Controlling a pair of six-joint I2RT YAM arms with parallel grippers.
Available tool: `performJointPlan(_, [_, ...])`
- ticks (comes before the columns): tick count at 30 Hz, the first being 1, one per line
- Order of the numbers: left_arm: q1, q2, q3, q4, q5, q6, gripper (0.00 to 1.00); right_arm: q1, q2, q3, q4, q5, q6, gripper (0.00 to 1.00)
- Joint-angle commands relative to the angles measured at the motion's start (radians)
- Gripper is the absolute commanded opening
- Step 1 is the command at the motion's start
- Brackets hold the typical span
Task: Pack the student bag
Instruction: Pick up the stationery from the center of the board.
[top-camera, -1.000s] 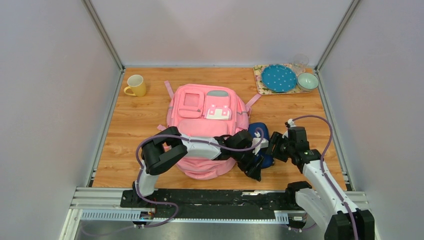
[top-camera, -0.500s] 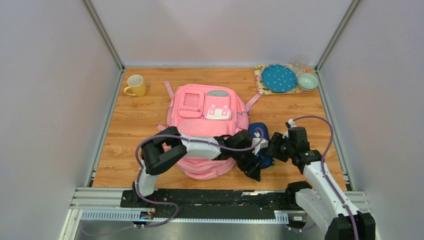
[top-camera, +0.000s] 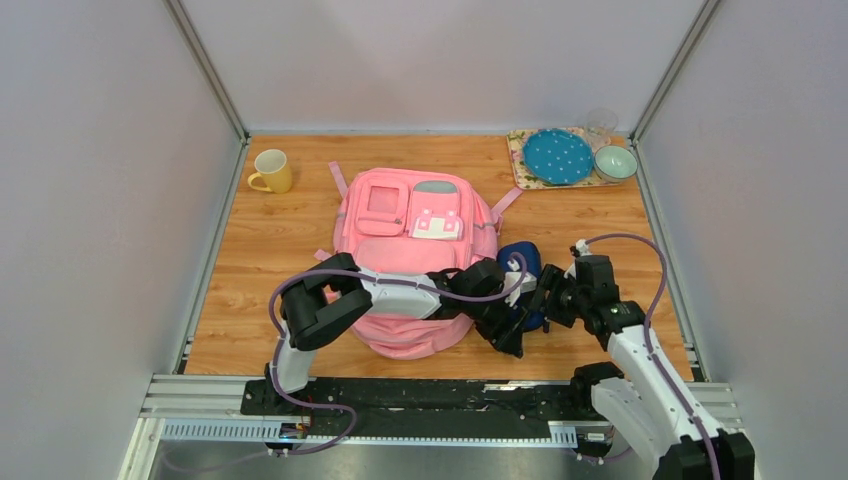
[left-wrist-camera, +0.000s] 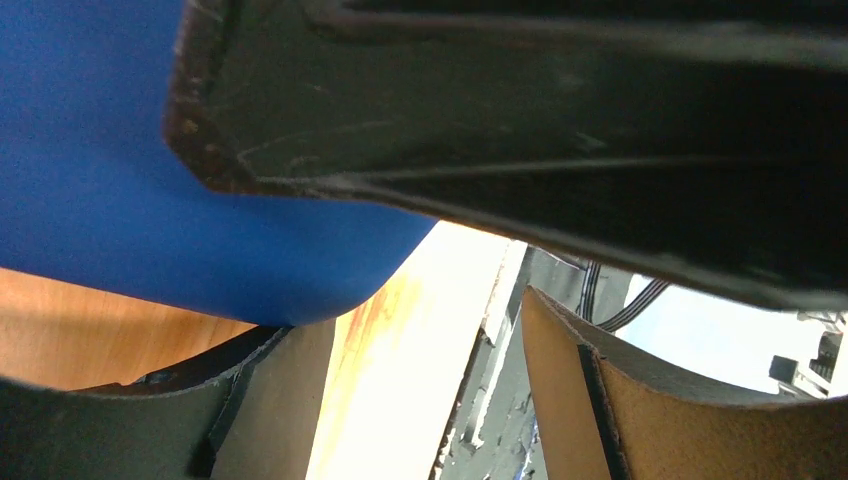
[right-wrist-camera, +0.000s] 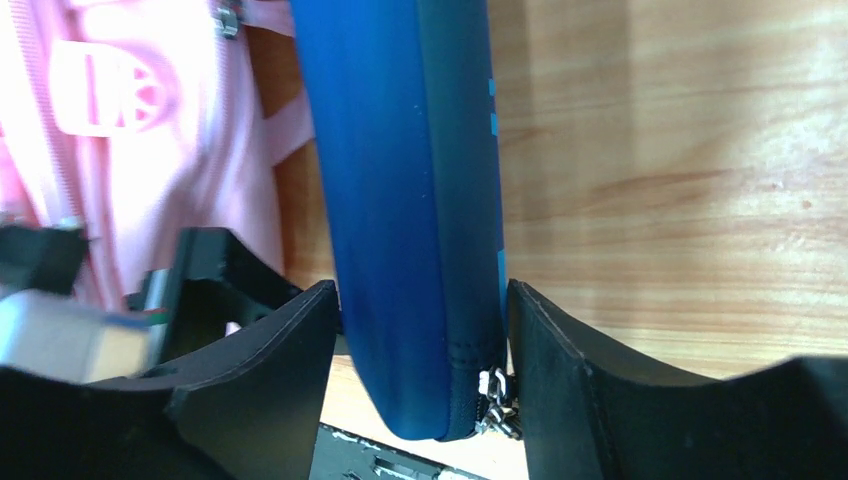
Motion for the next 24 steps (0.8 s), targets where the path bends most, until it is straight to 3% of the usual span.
performJointPlan(1, [-0.004, -0.068, 0.019, 0.162, -0.003, 0.024, 0.75, 0.022, 0.099, 0.017, 0.027, -0.137, 0.027, 0.6])
performJointPlan(5, [-0.005, -0.076, 0.011, 0.159, -0.006, 0.027, 0.75, 0.022, 0.096, 0.028, 0.014, -0.105, 0.016, 0.45])
performJointPlan(8, [-0.004, -0.082, 0.005, 0.159, -0.011, 0.025, 0.75, 0.022, 0.062, 0.035, -0.004, -0.082, 0.022, 0.28])
performJointPlan(9, [-0.004, -0.083, 0.005, 0.159, -0.006, 0.025, 0.75, 0.022, 0.05, 0.038, -0.013, -0.053, 0.036, 0.17])
performJointPlan(12, [-0.004, -0.094, 0.005, 0.157, 0.006, 0.021, 0.77, 0.022, -0.015, 0.063, -0.073, 0.051, 0.053, 0.09])
performJointPlan(20, [-0.046, -0.267, 0.003, 0.056, -0.047, 0.125, 0.84, 0.02, -0.217, 0.147, -0.205, 0.263, 0.16, 0.04])
performJointPlan(23, [-0.065, -0.377, -0.007, -0.034, -0.144, 0.204, 0.85, 0.02, -0.277, 0.192, -0.248, 0.34, 0.167, 0.04])
performJointPlan(24, [-0.066, -0.442, -0.026, -0.06, -0.235, 0.226, 0.85, 0.02, -0.298, 0.216, -0.259, 0.349, 0.167, 0.04])
